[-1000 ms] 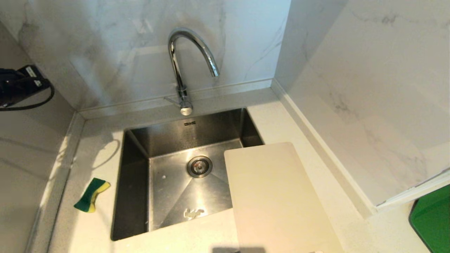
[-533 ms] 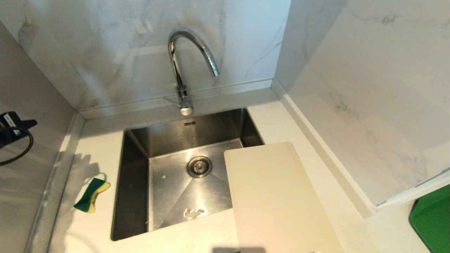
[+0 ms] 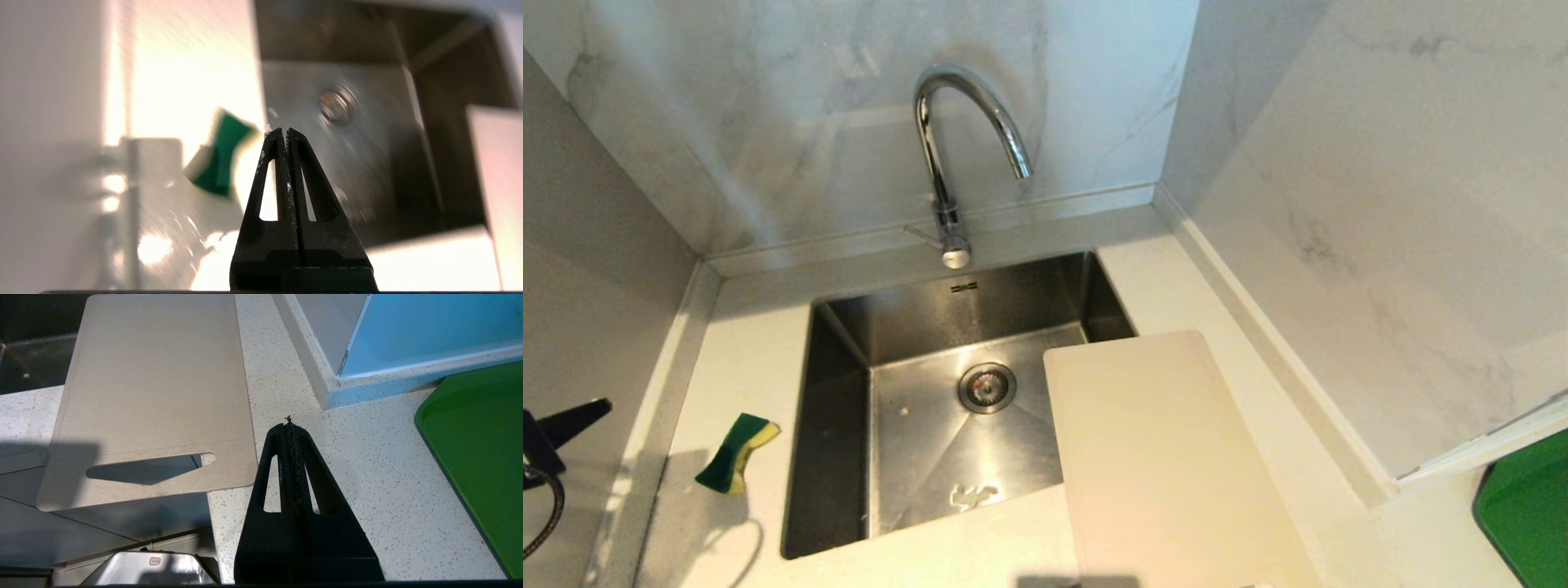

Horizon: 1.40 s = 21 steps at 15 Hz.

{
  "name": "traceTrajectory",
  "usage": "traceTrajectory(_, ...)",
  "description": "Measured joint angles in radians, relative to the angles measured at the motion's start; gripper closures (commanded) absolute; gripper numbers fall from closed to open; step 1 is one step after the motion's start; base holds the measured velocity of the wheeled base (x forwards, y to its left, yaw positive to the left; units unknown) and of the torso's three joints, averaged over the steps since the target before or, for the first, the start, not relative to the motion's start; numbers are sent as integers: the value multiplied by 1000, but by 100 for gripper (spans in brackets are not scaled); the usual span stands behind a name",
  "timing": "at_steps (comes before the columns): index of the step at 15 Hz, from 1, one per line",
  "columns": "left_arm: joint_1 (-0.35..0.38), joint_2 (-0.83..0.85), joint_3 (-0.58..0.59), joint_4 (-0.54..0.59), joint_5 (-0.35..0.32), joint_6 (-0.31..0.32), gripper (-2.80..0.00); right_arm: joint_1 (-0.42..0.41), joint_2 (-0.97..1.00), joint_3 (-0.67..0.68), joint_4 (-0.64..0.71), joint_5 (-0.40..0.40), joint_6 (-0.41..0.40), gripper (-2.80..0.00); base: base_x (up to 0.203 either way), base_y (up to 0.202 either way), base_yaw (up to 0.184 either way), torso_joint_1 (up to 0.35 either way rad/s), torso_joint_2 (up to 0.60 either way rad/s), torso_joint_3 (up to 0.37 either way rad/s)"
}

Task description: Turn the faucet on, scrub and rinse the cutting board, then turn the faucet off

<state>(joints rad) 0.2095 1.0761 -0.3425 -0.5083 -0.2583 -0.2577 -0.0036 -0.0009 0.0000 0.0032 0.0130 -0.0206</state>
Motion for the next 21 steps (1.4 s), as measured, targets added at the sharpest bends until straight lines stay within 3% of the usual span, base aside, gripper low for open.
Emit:
traceTrajectory(5,-135,-180,187,5,-41,43,0,-1,0,0,0,0,1,0,0,0,0,0,0,0)
traceTrajectory(10,-150,-369,303,53,-34,44,0,0,0,0,0,0,1,0,0,0,0,0,0,0)
traceTrajectory(14,-150,-556,321,215,-14,54,0,0,0,0,0,0,3,0,0,0,0,0,0,0)
traceTrajectory(16,-150,-646,322,283,27,70,0,0,0,0,0,-1,4,0,0,0,0,0,0,0)
traceTrajectory(19,-154,-747,322,297,140,103,0,0,0,0,0,-1,4,0,0,0,0,0,0,0)
traceTrajectory(21,-168,-801,322,296,200,159,0,0,0,0,0,-1,4,0,0,0,0,0,0,0)
